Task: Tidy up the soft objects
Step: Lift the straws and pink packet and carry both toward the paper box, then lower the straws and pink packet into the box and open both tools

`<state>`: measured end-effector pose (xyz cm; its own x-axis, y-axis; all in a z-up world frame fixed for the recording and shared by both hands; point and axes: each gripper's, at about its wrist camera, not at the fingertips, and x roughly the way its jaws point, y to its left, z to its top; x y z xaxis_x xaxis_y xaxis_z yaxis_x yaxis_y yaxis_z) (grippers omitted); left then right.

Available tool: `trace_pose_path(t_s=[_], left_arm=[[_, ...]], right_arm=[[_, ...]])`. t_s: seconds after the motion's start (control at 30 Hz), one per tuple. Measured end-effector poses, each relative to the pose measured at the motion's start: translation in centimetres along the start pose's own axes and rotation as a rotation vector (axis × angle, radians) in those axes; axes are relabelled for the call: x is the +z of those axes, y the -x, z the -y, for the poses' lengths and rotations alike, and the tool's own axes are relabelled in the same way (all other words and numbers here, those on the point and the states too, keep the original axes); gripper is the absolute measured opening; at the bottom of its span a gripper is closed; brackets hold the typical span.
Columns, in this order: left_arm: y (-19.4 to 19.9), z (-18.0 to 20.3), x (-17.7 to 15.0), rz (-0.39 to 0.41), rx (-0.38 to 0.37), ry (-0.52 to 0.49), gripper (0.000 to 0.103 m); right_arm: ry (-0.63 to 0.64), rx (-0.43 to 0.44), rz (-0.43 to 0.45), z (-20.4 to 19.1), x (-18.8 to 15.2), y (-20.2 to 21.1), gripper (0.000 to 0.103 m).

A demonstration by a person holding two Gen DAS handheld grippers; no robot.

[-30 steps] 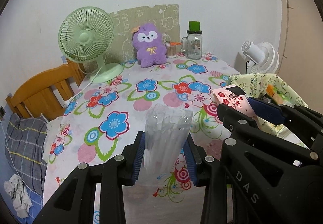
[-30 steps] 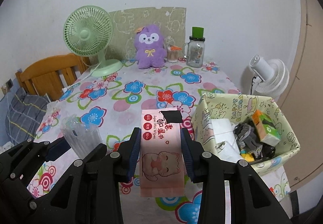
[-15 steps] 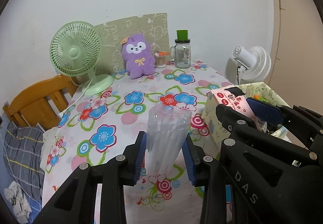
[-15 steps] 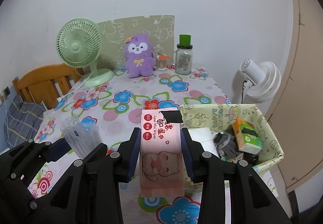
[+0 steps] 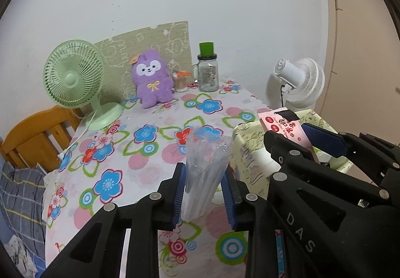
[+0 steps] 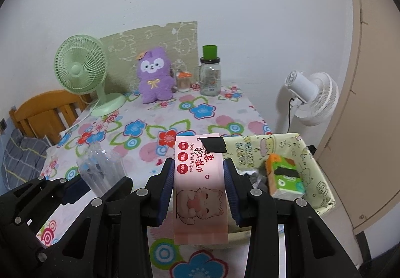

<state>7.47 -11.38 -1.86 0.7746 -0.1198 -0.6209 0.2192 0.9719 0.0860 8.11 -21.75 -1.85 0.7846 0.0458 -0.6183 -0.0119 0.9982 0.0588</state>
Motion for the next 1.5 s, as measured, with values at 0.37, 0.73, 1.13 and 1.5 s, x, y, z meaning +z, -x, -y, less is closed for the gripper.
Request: trace_pose_path(t_s=[0.37,0.73,1.13,1.5], left_arm=[[-1.0,3.0,1.9,0.019,-0.055,-0.027,0.025],[-2.2,5.7,3.0,0.037,-0.115,-0.046,0.025],[-3.9,8.6,4.6,0.041,-0.183,-0.082,0.025],[-6.2,9.8,4.5,0.002,-0.189,-0.103,0.080]], right_arm=[[-0.033,-0.043,0.013,3.6,1.1,-0.3,0.042],[-0.082,-0.083,0.022,6.8,1.4,-0.5,0.042],[-0.126,-0.128,0.030,10.1,2.1,-1.1,0.042],[-0.145,-0.141,-0.019,11.7,1.8,-3.4,0.042]])
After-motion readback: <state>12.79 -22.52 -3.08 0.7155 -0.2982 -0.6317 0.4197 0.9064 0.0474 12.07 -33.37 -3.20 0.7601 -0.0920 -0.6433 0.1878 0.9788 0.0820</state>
